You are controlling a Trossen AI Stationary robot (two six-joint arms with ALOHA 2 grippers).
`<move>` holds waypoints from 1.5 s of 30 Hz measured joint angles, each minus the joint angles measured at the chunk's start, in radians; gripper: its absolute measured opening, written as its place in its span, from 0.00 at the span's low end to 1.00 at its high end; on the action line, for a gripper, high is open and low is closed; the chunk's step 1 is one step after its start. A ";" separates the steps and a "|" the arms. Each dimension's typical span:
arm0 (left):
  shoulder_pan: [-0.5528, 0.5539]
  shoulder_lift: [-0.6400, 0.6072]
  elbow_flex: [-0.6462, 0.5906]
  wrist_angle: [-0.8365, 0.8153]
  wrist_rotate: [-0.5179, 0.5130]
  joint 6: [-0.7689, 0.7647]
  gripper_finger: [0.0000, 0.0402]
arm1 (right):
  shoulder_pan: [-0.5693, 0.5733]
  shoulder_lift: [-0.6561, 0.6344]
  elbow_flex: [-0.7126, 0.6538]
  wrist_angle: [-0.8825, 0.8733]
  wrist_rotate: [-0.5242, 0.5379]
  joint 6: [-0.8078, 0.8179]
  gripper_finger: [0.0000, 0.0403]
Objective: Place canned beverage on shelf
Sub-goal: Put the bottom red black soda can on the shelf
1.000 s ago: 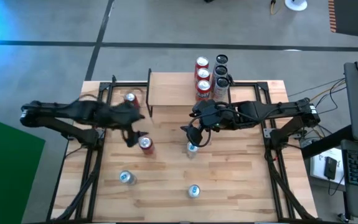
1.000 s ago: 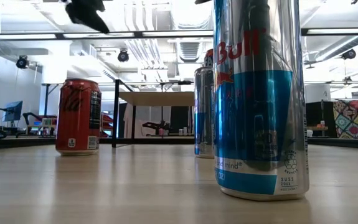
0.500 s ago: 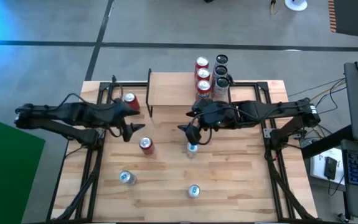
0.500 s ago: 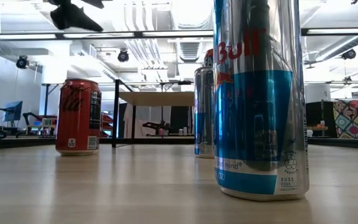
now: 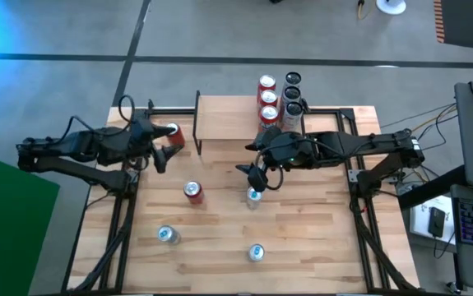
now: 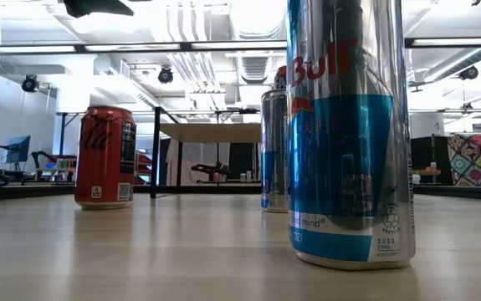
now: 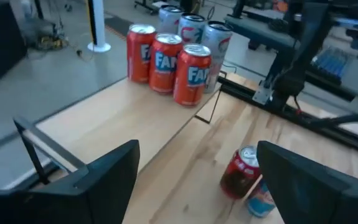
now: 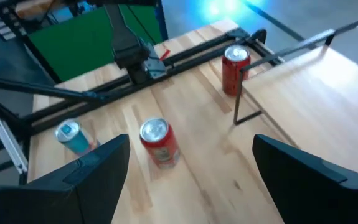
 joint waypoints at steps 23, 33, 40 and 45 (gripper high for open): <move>0.018 -0.067 -0.216 0.168 0.116 -0.041 0.80 | -0.023 -0.015 -0.014 -0.011 0.068 0.121 0.81; 0.068 -0.014 -0.173 0.122 0.191 -0.025 0.81 | -0.053 -0.015 -0.014 -0.011 0.017 0.147 0.81; -0.029 -0.062 -0.385 0.247 0.221 -0.041 0.77 | 0.005 -0.019 -0.017 -0.030 0.040 0.148 0.81; -0.055 -0.051 -0.407 0.240 0.307 0.024 0.86 | 0.012 -0.021 -0.019 -0.041 0.054 0.158 0.81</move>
